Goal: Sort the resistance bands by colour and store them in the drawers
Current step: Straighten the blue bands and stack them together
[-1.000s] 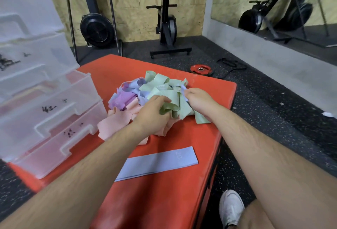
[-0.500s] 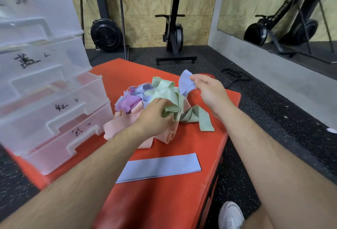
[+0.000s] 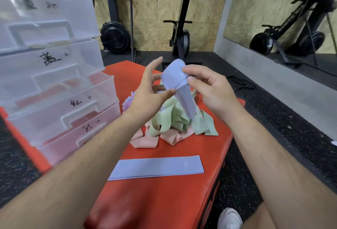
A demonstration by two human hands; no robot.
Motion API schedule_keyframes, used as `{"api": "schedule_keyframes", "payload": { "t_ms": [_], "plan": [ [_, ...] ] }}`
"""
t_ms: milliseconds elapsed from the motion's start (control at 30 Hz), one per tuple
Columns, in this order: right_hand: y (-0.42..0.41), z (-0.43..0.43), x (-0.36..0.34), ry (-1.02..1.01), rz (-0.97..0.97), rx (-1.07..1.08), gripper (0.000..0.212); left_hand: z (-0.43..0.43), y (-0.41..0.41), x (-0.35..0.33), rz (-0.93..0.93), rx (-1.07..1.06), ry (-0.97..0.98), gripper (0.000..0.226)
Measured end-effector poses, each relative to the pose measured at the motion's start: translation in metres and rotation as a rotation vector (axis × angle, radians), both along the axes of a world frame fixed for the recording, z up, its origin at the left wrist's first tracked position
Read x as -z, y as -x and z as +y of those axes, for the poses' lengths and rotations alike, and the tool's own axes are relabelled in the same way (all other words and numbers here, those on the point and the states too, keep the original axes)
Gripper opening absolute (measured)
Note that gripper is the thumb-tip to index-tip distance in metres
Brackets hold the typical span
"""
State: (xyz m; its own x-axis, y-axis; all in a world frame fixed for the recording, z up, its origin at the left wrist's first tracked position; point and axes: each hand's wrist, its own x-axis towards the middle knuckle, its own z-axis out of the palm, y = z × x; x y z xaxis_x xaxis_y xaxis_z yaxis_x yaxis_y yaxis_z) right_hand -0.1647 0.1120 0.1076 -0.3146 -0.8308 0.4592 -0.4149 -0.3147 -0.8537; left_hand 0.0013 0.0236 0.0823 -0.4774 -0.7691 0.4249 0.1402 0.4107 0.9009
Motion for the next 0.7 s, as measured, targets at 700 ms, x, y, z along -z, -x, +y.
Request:
{"api": "schedule_keyframes", "payload": {
  "t_ms": [700],
  "plan": [
    [-0.086, -0.014, 0.037, -0.324, 0.334, -0.111, 0.037, 0.006, -0.096, 0.014, -0.443, -0.298, 0.333, 0.009]
  ]
}}
